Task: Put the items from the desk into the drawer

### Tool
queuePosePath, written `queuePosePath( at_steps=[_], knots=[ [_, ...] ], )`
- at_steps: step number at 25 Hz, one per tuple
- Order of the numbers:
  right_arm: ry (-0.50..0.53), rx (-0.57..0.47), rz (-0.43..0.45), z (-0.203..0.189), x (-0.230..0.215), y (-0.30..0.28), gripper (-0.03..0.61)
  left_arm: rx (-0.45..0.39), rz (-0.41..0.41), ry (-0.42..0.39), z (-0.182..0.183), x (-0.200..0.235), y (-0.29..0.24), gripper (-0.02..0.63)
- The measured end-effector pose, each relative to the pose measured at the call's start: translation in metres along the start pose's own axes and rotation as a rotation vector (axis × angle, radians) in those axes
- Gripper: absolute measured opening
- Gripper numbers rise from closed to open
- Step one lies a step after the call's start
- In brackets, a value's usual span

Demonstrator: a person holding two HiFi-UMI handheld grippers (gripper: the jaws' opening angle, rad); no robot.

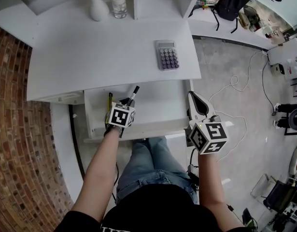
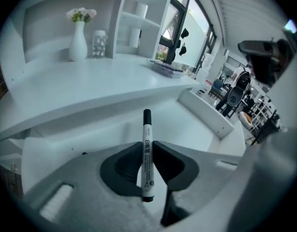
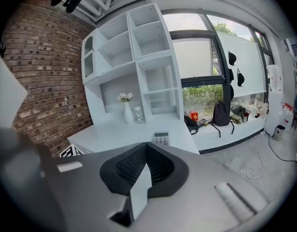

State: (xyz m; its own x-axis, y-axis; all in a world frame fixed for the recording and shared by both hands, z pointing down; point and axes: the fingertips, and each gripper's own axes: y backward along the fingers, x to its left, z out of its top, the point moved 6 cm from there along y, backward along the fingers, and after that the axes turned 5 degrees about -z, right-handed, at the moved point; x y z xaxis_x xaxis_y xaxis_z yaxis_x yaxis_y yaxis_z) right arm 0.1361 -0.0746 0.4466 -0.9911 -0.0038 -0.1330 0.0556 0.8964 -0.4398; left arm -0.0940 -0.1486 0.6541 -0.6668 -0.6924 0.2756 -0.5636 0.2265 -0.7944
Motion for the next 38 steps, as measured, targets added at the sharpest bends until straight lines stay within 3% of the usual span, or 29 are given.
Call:
queuePosePath(
  at_steps=[7, 13, 16, 19, 21, 23, 25, 29, 38],
  knots=[
    [0.008, 0.024, -0.004, -0.002, -0.008, -0.006, 0.006, 0.223, 0.076, 0.016, -0.013, 0.007, -0.044, 0.066],
    [0.009, 0.032, -0.028, -0.003, -0.02, -0.002, 0.006, 0.299, 0.099, 0.021, -0.018, 0.006, -0.059, 0.066],
    [0.012, 0.035, -0.035, -0.002, -0.025, 0.003, 0.006, 0.276, 0.076, 0.042, -0.016, -0.001, -0.061, 0.066],
    [0.01, 0.034, -0.042, 0.0, -0.029, 0.006, 0.006, 0.296, 0.124, 0.068, -0.021, 0.005, -0.061, 0.079],
    [0.008, 0.03, -0.045, 0.001, -0.03, 0.008, 0.006, 0.265, 0.088, 0.089, -0.014, -0.003, -0.061, 0.177],
    [0.009, 0.025, -0.043, 0.003, -0.031, 0.009, 0.006, 0.183, 0.05, 0.123, 0.0, -0.012, -0.06, 0.482],
    [0.007, 0.019, -0.04, 0.004, -0.031, 0.01, 0.006, 0.128, 0.08, 0.16, 0.002, -0.01, -0.056, 0.57],
    [-0.005, 0.005, -0.037, 0.01, -0.031, 0.012, 0.006, 0.057, 0.127, 0.193, 0.009, -0.006, -0.034, 0.588],
    [0.024, -0.074, -0.004, 0.037, -0.024, 0.017, 0.006, -0.227, 0.203, 0.259, 0.036, -0.001, 0.055, 0.588]
  ],
)
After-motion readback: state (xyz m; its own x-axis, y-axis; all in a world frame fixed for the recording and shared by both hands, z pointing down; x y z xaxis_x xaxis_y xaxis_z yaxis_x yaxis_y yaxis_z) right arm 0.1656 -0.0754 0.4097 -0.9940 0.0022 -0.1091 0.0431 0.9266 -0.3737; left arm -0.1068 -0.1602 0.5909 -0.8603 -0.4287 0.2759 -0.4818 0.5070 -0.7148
